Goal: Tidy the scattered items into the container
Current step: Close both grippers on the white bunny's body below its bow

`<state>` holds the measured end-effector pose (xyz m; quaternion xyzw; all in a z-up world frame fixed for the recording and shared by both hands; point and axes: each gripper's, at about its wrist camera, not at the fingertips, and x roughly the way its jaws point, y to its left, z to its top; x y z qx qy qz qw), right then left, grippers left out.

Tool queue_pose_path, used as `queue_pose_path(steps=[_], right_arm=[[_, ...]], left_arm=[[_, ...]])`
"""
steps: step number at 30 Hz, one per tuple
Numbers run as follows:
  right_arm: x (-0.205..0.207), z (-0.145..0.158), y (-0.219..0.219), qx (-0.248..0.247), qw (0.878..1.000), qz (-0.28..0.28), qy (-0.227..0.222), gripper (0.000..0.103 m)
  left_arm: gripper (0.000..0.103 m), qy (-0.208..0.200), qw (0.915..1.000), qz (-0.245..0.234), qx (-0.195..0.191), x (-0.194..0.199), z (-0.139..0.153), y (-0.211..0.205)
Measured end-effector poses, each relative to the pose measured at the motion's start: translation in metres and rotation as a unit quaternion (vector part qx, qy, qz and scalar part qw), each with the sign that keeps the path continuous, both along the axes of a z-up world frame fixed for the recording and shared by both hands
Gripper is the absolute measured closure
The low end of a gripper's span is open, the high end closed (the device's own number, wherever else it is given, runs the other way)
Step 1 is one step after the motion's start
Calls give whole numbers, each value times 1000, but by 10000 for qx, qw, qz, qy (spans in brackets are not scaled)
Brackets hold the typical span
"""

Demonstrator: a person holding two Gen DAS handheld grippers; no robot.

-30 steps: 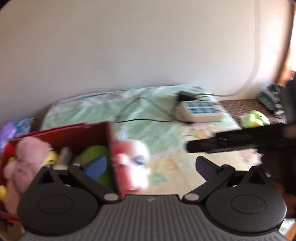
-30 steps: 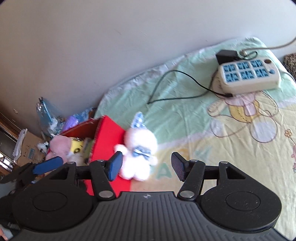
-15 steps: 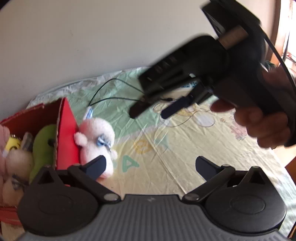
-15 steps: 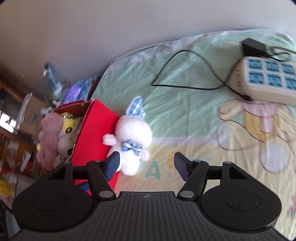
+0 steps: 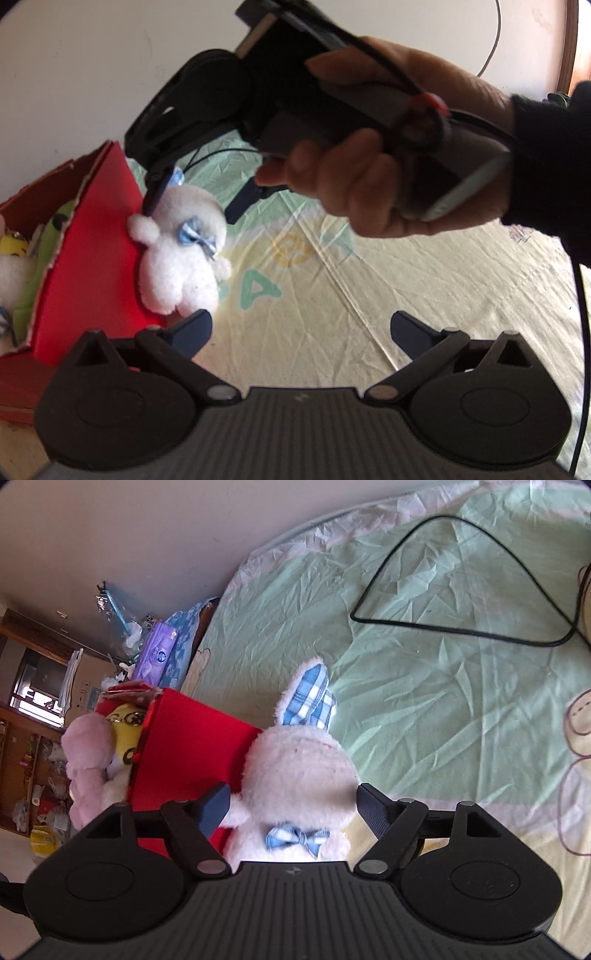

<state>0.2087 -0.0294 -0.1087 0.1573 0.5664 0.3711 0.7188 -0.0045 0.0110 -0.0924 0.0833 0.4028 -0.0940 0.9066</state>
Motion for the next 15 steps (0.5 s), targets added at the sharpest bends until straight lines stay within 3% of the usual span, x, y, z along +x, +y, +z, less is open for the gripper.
queue_pose_path(steps=[3, 5, 10, 15], right_arm=[[-2, -9, 8, -87, 9999, 102, 79, 24], [-3, -10, 5, -66, 9999, 90, 118, 35], [-15, 10, -23, -33, 9998, 178, -37, 39], [-27, 33, -50, -743, 9962, 279, -365, 38]], left_arm=[[1, 36, 10000, 79, 13, 3, -2, 4], [1, 43, 9999, 115, 10, 6, -1, 6], [1, -46, 10000, 80, -26, 10, 6, 8], [1, -182, 9997, 26, -154, 17, 16, 7]])
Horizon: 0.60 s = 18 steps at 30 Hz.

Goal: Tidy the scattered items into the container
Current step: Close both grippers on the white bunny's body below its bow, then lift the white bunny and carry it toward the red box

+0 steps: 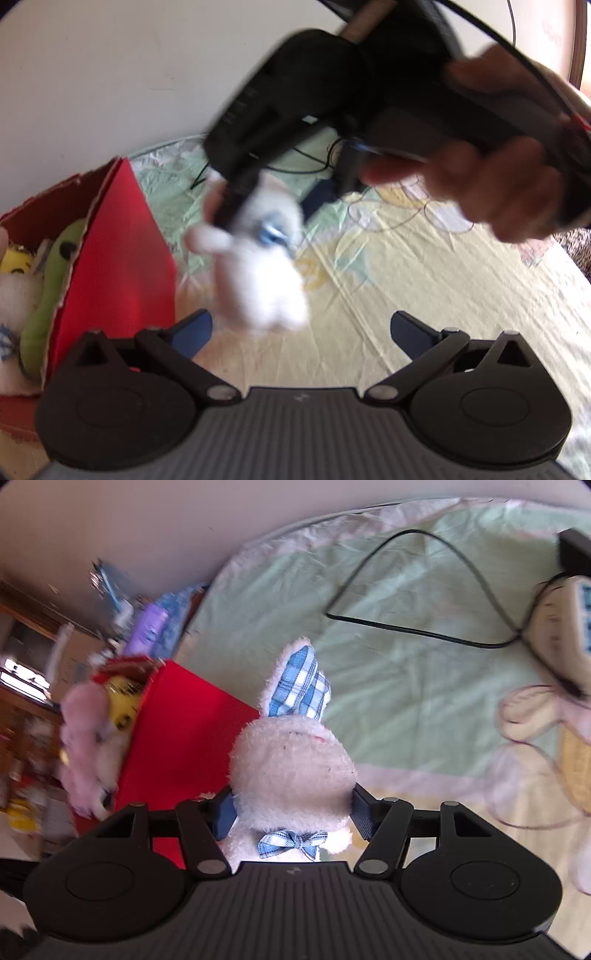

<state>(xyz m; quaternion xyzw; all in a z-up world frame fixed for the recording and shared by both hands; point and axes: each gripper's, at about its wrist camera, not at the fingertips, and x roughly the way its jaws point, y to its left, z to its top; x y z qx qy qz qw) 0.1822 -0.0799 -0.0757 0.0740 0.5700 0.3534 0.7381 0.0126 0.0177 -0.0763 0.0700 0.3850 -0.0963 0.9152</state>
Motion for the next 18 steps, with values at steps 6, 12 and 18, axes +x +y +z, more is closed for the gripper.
queue_pose_path(steps=[6, 12, 18], right_arm=[[-11, -20, -13, -355, 9989, 131, 282, 33], [-1, -34, -28, 239, 9957, -346, 827, 28], [4, -45, -32, 652, 9894, -580, 1161, 26]], left_arm=[[2, 227, 9992, -286, -176, 26, -14, -8], [31, 795, 9925, -20, -928, 49, -33, 10], [43, 990, 9869, 180, -1258, 62, -42, 26]])
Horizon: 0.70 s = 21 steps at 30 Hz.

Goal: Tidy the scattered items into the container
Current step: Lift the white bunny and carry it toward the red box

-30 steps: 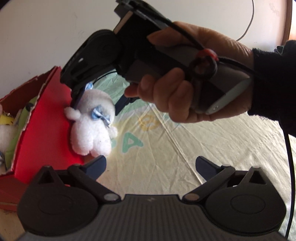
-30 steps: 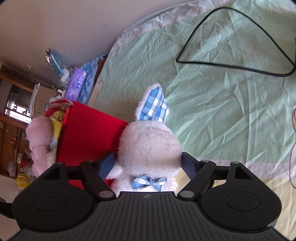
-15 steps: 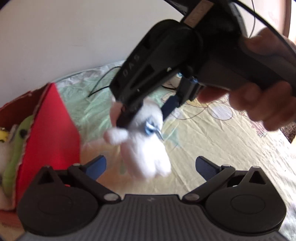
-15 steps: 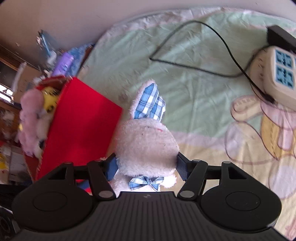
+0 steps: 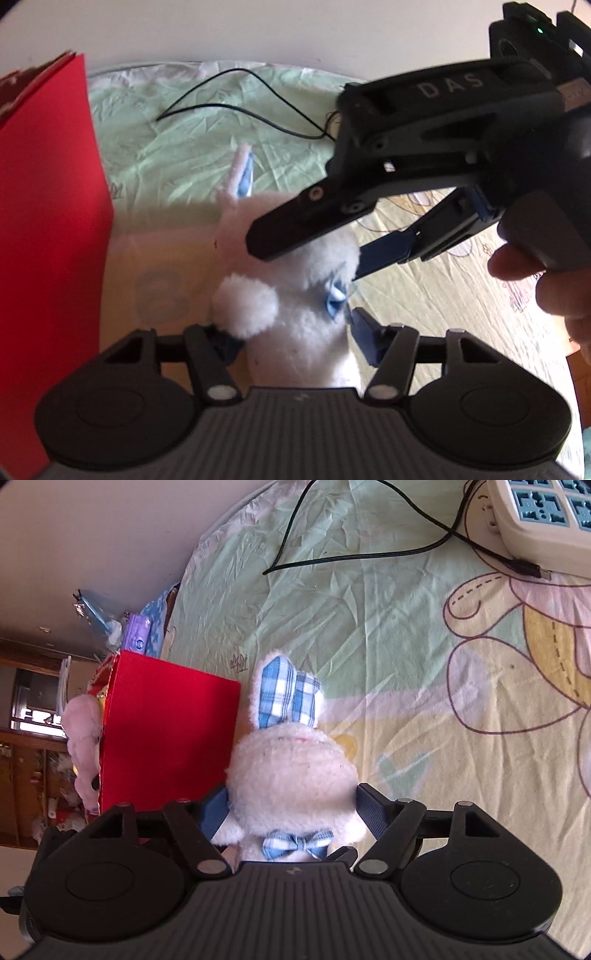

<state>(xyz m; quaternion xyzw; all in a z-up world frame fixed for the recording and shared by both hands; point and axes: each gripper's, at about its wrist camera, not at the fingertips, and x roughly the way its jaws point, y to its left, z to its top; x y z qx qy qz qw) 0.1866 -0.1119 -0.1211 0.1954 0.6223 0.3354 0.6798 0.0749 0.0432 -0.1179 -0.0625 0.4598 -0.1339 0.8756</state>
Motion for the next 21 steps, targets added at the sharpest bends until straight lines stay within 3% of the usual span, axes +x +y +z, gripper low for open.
queue_pose_path(steps=[5, 8, 16, 21], right_arm=[[3, 2, 3, 2, 9999, -131, -35, 25], [-3, 11, 2, -158, 9997, -69, -183, 31], [-27, 81, -10, -63, 9927, -217, -1188, 34], [-51, 122, 15, 213, 9829, -153, -1825, 33]], left_arm=[[55, -18, 10000, -8, 38, 7, 4, 2], [57, -180, 9998, -94, 41, 2, 22, -3], [58, -1003, 9948, -194, 34, -14, 81, -8], [58, -1533, 9881, 10, 113, -36, 116, 16]])
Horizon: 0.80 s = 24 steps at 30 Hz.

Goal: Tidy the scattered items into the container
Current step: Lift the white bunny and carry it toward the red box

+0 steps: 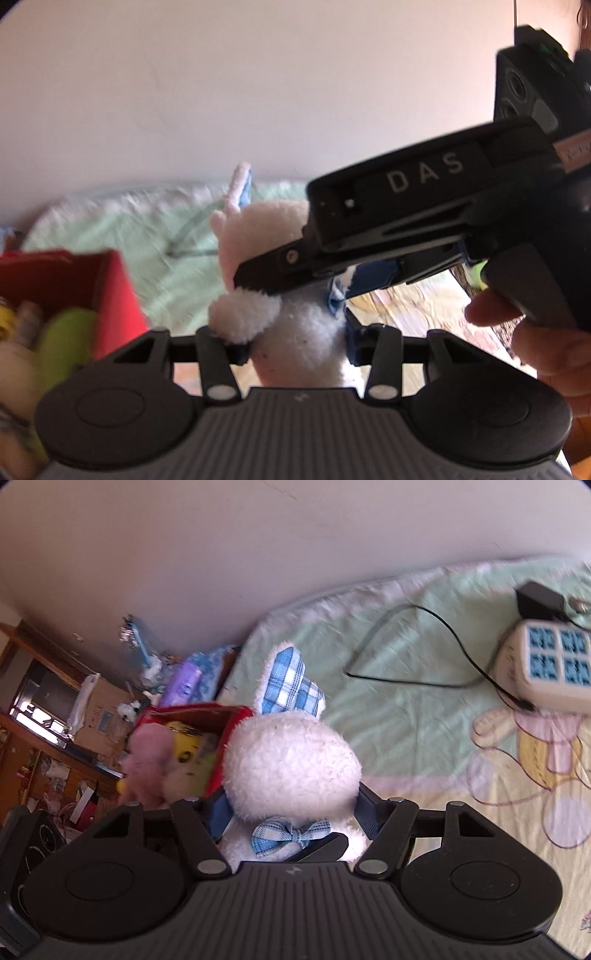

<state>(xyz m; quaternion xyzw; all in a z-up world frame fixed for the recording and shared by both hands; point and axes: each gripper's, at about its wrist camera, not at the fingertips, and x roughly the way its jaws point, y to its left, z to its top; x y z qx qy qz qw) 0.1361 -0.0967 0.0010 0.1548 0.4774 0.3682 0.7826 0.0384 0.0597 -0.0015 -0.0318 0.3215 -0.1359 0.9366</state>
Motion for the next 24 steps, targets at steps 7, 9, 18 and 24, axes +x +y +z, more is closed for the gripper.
queue_pose_path(steps=[7, 9, 18, 24], right_arm=[[-22, 26, 61, 106, 9993, 207, -308, 33], [-26, 25, 78, 101, 9992, 244, -308, 33], [-43, 14, 153, -94, 9997, 125, -202, 33], [-44, -2, 183, -586, 9977, -329, -5, 34]], left_arm=[[58, -296, 9992, 229, 101, -24, 23, 55], [58, -297, 9992, 262, 105, -30, 26, 73], [57, -69, 9997, 213, -5, -40, 16, 148], [56, 344, 9986, -76, -396, -38, -12, 178]])
